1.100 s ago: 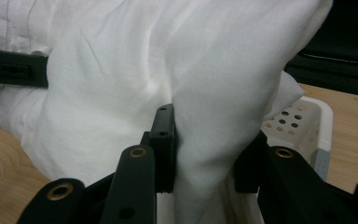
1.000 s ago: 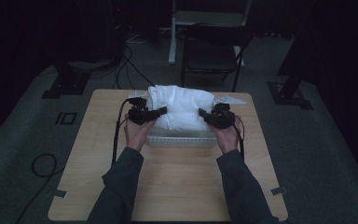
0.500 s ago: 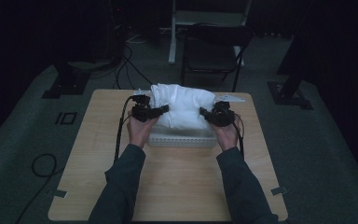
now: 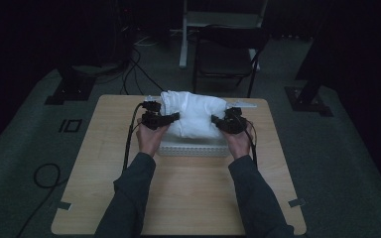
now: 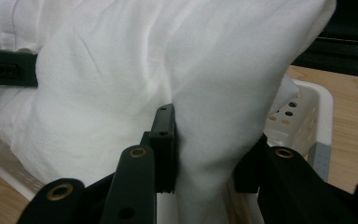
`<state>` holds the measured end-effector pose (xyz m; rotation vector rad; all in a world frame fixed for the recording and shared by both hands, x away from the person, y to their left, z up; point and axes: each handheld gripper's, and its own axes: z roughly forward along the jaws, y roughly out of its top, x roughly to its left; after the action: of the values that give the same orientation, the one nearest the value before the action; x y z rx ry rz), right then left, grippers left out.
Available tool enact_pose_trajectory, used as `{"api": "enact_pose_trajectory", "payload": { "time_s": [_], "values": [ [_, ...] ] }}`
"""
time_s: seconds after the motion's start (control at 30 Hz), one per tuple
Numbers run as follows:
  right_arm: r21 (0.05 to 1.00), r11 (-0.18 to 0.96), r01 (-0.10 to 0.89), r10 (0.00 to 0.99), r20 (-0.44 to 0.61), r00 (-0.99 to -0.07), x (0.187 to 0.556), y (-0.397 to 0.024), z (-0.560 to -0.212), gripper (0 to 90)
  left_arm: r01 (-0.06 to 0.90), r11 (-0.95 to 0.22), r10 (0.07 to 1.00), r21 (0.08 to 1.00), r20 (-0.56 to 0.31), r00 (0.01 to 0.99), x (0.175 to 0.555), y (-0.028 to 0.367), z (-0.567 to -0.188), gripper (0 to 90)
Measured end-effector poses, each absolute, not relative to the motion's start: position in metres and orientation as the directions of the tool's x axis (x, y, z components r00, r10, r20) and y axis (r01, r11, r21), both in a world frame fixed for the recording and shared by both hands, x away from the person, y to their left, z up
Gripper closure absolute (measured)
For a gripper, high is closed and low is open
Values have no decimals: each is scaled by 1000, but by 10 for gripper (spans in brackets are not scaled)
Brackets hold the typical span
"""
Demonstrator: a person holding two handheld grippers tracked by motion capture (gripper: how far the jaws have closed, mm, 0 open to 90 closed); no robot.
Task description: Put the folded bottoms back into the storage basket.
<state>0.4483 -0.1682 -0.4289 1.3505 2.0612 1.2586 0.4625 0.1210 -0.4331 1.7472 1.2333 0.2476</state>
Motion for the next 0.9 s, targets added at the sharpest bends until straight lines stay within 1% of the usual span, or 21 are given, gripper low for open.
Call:
{"api": "enact_pose_trajectory", "payload": {
  "time_s": [0.9],
  "values": [
    [812,164,560,879,137,-457,457,-162,-440,675,654,-49,834,755,-330,443,471,119,-448,555]
  ]
}}
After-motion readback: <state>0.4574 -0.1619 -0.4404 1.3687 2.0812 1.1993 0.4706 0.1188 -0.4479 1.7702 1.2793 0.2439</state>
